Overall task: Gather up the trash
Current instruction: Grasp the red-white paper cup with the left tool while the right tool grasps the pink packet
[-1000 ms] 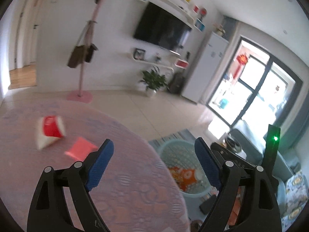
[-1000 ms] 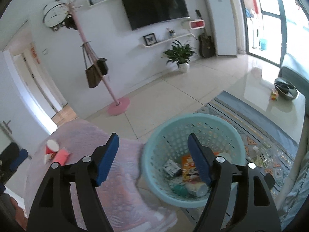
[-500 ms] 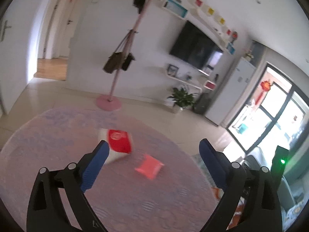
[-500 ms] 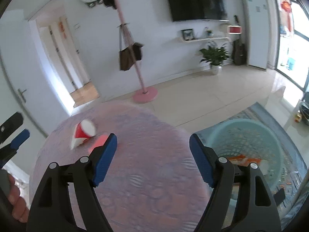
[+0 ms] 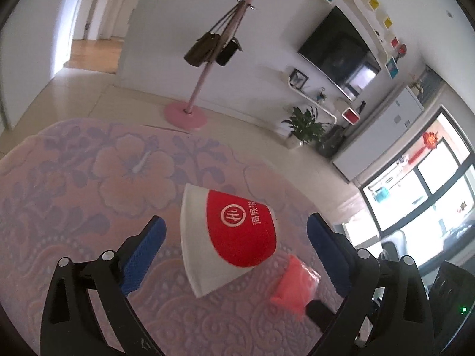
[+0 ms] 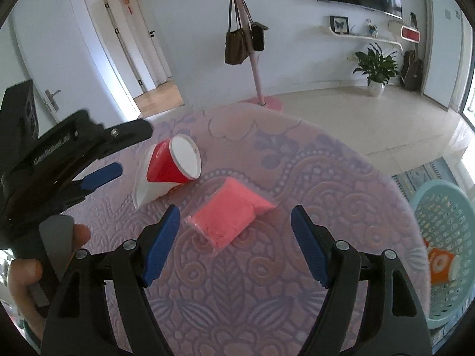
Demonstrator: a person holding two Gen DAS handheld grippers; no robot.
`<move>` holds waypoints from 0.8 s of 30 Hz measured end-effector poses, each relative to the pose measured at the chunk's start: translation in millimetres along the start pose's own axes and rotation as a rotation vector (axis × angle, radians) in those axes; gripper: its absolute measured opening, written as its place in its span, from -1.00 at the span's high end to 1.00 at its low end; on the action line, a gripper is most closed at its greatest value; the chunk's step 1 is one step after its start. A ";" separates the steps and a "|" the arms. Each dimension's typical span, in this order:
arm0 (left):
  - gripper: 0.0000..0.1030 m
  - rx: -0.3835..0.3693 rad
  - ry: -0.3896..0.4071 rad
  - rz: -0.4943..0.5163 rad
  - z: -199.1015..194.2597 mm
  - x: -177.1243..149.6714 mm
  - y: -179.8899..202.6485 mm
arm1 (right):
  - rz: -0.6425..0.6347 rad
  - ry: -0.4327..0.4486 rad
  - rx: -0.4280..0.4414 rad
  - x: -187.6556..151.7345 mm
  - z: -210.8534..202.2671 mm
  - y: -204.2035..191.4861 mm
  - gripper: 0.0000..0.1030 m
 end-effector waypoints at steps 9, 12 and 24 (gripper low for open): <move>-0.80 -0.088 0.023 -0.062 2.4 -4.7 -17.5 | 0.036 -0.027 -0.021 0.1 30.3 -8.3 -0.42; -0.80 -0.075 0.006 -0.028 8.2 -7.1 -12.0 | 0.015 -0.038 -0.050 2.7 34.8 -9.6 -0.34; -0.62 0.071 -0.030 0.108 28.0 -26.0 9.8 | -0.041 -0.045 -0.050 -24.5 3.0 13.4 0.31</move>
Point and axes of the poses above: each gripper's, at about its wrist camera, not at the fingertips, and z roughly the way its jaws point, y to its right, x to its top, the point moved 7 cm from there along z, roughly the way its jaws point, and after that the axes turned 3 degrees about x, right-handed, at the moved point
